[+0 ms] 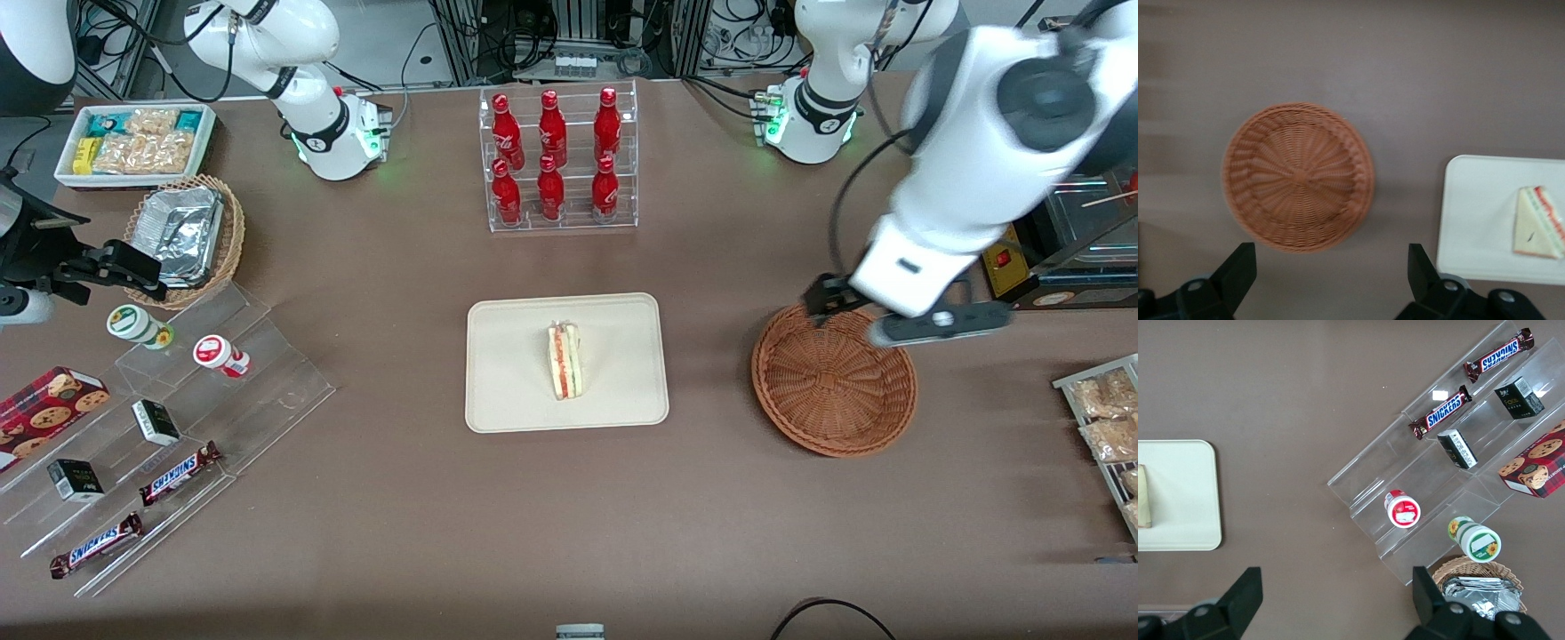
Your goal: Place sandwich from basket to tray
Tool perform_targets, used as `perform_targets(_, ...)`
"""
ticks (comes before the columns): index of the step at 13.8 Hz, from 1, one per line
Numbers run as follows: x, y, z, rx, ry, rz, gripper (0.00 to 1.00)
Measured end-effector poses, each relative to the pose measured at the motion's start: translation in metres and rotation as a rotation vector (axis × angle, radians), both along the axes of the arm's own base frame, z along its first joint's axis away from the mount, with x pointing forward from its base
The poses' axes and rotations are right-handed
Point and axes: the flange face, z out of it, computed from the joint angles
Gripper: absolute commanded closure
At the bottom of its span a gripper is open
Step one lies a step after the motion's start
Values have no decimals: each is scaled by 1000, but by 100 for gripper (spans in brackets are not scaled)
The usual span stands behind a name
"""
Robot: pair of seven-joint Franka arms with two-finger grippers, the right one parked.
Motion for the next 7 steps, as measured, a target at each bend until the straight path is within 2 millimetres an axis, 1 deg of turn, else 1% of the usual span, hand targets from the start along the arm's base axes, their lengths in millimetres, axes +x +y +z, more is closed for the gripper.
perform_targets(3, -12, 54, 22, 5, 37, -59, 0)
perform_targets(5, -19, 77, 30, 4, 49, -76, 0)
perform_targets(7, -25, 94, 33, 5, 61, -74, 0)
